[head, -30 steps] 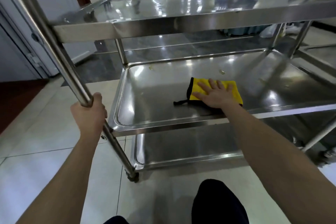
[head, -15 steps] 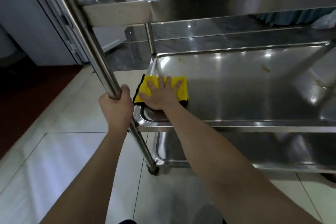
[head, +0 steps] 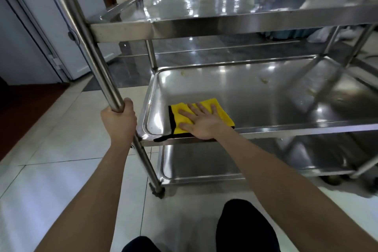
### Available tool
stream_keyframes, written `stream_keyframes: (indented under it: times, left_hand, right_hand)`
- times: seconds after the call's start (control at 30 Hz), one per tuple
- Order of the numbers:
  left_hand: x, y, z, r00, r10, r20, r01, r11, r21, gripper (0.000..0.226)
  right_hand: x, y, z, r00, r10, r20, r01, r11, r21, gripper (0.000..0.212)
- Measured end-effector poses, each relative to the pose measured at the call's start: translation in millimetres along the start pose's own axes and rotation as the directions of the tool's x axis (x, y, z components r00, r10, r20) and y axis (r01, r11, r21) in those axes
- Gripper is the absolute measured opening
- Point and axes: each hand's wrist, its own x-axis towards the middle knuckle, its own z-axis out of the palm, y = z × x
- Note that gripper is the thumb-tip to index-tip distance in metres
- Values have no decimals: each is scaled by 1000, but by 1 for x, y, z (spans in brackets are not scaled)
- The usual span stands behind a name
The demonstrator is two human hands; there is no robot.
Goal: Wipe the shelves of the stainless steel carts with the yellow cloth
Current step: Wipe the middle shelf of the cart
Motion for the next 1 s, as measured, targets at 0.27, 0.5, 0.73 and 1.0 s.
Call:
stream_keyframes:
  times: [0.27,0.5,0.73,1.0]
  left_hand:
    - [2,-3,-1,999,32,26,-33,999,24,40]
    - [1,-4,-4,997,44,62,-44,999,4,41]
    - [4,-14,-5,996,56,76,-55,998,-17,52]
    - [0,-12,-1,981,192,8,-193,981,38,50]
  right_hand:
    - [-59,131,-26,926,374,-46,-373,927,16,78]
    - [-48,127,-25,868,493,-54,-491,870,44,83]
    - [22,75,-27,860,502,-89,-501,865,31,91]
    - [109,-85,6,978,185,-99,-191,980,-62,87]
